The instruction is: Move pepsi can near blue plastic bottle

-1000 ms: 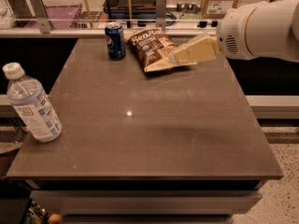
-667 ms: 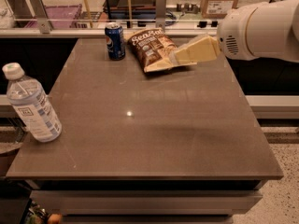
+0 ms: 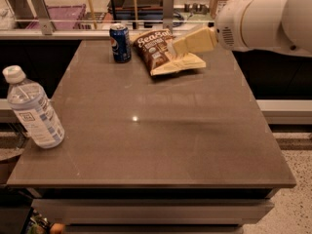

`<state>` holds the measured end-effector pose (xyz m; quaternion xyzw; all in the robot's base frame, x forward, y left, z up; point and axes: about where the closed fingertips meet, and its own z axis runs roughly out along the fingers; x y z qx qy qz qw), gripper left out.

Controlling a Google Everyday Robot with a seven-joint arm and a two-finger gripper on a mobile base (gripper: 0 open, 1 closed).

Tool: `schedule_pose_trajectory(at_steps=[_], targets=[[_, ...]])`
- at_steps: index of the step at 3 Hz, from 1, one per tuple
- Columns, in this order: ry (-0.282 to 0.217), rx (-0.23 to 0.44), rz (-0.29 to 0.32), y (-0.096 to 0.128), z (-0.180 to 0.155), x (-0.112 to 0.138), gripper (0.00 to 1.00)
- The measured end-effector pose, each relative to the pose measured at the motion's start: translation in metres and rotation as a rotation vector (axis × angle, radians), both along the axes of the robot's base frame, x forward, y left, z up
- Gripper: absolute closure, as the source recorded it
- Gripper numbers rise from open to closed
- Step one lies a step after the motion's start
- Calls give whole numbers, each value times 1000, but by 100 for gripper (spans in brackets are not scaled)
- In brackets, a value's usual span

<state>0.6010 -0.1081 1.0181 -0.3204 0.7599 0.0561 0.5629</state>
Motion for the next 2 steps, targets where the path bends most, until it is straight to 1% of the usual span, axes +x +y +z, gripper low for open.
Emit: schedule_pose_trajectory(at_steps=[1,2], targets=[[-29,43,21,17,1,33,0],[-38,76,39,40,-3,52,0]])
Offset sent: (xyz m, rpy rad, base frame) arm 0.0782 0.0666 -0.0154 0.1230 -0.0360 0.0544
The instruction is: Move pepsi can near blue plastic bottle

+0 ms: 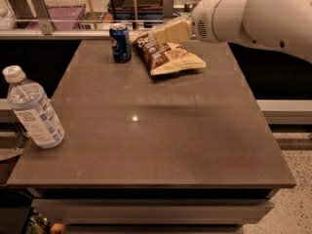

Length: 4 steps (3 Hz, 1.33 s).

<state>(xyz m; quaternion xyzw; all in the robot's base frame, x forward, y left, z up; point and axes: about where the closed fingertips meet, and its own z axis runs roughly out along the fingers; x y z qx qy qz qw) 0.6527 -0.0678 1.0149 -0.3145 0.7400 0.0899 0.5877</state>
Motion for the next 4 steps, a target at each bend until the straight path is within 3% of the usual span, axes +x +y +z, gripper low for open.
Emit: schedule_pose_trajectory(at_steps=[4], targets=[[-8,83,109,104,-32,75,0]])
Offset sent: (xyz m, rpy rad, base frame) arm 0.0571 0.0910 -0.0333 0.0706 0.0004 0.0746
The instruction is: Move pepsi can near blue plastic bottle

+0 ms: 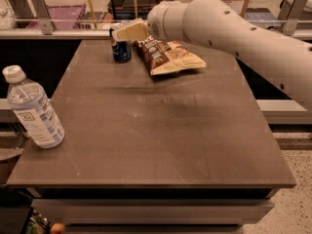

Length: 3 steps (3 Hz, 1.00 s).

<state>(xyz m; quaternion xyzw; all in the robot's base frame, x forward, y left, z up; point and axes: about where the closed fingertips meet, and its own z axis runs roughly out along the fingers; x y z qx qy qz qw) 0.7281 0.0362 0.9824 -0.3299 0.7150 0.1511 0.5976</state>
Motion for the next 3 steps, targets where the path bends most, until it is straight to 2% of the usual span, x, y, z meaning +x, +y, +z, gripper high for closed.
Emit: schedule_pose_trajectory(at_steps=[3], targets=[[10,93,99,42,-38,57,0]])
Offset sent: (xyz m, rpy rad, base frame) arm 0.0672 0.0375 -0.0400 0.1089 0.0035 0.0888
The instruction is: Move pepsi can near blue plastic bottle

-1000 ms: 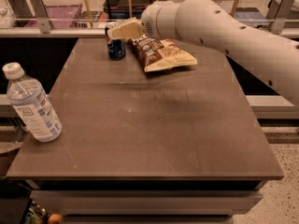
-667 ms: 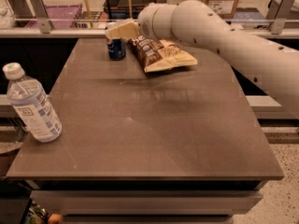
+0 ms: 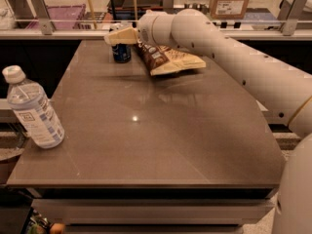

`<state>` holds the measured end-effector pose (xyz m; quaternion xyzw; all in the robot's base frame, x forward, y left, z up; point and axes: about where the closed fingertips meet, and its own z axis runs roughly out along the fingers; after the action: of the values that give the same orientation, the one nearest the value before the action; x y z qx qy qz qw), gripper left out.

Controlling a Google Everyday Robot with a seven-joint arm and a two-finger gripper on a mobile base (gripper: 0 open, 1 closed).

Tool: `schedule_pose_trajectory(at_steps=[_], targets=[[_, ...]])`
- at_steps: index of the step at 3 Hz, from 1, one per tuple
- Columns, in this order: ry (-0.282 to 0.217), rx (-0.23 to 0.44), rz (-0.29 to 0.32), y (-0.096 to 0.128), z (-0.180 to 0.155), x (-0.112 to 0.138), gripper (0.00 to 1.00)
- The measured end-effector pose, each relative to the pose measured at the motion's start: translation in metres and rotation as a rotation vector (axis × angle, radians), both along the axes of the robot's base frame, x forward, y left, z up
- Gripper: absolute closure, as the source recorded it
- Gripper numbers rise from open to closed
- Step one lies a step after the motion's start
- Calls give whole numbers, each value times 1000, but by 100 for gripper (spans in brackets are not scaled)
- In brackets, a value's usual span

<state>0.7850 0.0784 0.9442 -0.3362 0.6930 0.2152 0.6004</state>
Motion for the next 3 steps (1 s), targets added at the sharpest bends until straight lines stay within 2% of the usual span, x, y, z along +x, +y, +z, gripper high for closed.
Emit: schedule_pose_trajectory(at_steps=[3], targets=[[37,42,126,50,-24,22,0]])
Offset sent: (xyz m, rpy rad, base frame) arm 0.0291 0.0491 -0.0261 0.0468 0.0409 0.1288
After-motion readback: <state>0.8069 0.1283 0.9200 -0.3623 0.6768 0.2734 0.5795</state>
